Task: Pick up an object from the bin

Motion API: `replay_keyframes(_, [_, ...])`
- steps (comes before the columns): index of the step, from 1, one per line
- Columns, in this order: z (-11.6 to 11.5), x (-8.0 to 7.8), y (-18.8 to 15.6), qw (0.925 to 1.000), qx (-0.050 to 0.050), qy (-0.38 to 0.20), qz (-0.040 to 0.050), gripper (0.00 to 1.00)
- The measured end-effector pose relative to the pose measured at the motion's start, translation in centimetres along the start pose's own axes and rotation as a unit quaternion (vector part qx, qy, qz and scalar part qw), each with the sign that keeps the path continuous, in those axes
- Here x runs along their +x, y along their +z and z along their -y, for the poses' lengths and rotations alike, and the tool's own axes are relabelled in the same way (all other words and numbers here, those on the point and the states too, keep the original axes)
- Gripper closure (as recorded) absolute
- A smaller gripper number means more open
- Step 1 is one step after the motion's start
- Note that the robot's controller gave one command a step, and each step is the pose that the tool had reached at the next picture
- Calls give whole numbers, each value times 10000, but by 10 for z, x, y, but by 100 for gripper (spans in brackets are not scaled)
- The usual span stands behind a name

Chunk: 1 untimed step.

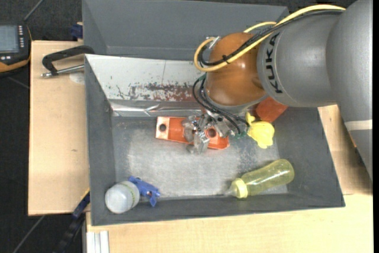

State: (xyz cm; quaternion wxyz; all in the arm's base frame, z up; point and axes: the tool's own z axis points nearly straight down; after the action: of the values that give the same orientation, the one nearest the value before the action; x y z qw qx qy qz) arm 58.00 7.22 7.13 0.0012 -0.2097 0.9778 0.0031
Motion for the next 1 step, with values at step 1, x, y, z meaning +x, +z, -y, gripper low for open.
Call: replay_keyframes(1, [9,-11,-17,9999,1,-154,8,100])
